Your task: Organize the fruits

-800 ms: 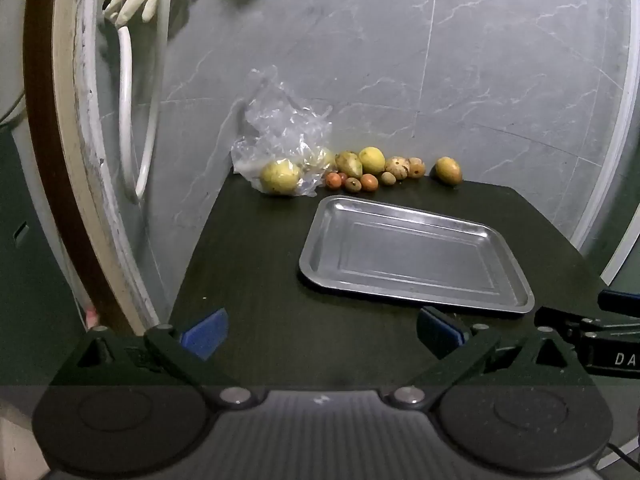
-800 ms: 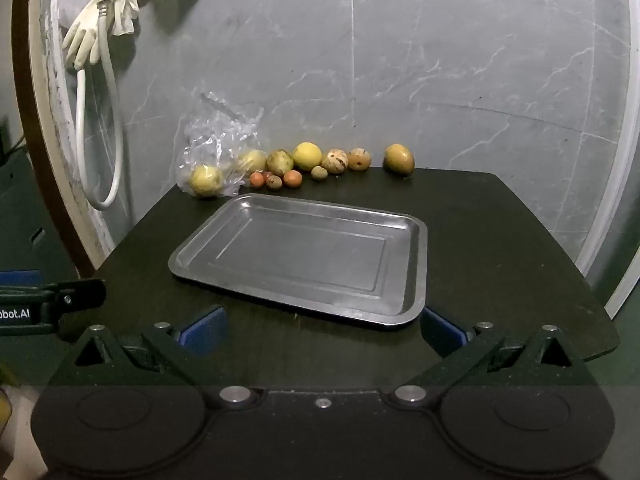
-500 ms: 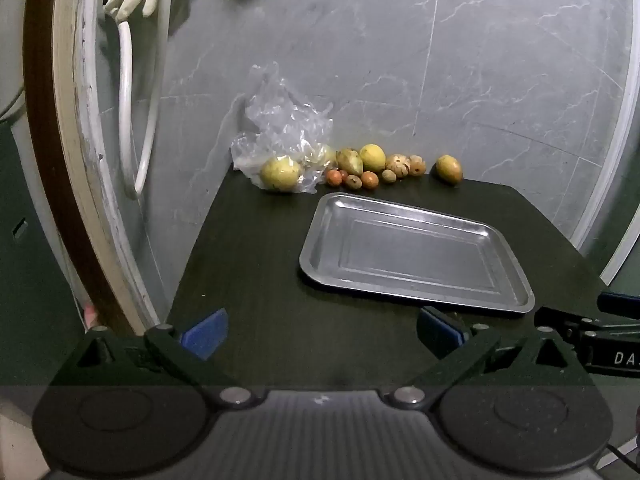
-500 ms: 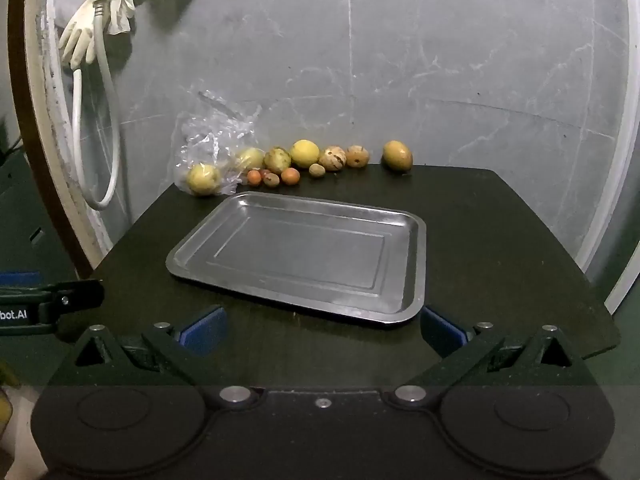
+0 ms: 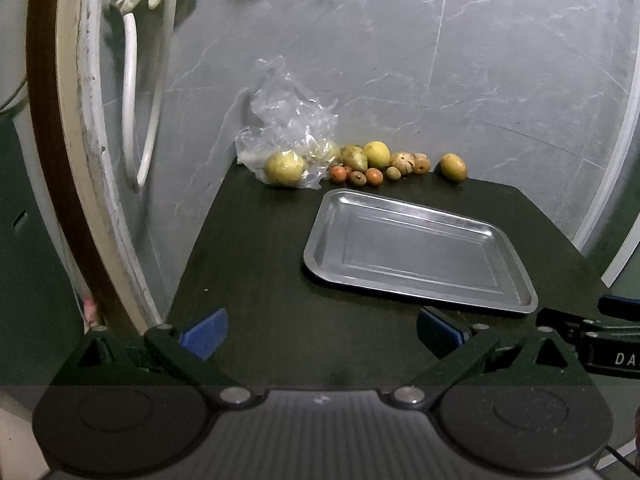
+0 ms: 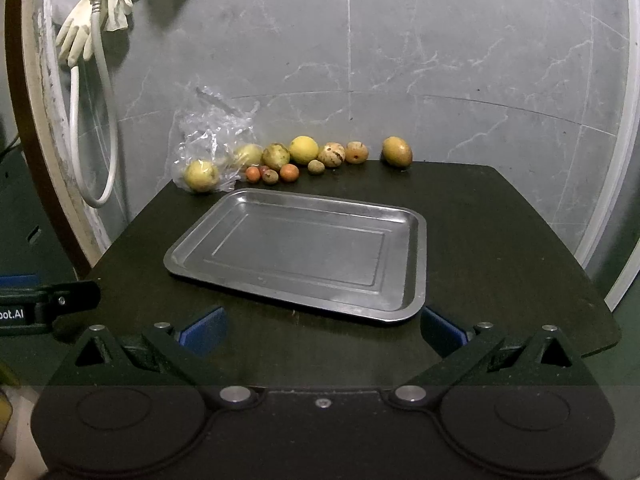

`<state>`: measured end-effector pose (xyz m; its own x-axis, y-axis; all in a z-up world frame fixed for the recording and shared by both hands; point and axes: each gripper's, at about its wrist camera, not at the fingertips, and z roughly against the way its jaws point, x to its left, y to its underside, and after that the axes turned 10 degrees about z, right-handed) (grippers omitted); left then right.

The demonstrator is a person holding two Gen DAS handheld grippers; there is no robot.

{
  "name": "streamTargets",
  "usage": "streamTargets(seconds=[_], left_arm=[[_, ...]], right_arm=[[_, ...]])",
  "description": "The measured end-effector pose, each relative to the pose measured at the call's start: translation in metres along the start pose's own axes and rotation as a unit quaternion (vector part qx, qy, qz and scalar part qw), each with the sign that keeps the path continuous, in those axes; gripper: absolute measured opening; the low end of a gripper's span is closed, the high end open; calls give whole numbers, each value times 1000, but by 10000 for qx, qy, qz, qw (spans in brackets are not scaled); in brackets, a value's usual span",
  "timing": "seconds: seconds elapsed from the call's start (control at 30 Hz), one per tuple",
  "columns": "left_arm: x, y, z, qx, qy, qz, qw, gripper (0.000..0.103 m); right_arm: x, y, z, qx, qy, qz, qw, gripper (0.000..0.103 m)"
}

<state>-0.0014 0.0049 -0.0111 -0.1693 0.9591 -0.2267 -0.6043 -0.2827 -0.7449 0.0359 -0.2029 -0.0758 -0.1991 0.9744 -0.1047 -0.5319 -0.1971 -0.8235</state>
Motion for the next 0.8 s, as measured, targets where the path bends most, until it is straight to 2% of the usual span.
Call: streamTargets(seconds=[0.8], left_arm=[[5,-10,-8,175,-30,105,9998,102]], right_arm=[[3,-4,-9,203,-11,48,9998,102]])
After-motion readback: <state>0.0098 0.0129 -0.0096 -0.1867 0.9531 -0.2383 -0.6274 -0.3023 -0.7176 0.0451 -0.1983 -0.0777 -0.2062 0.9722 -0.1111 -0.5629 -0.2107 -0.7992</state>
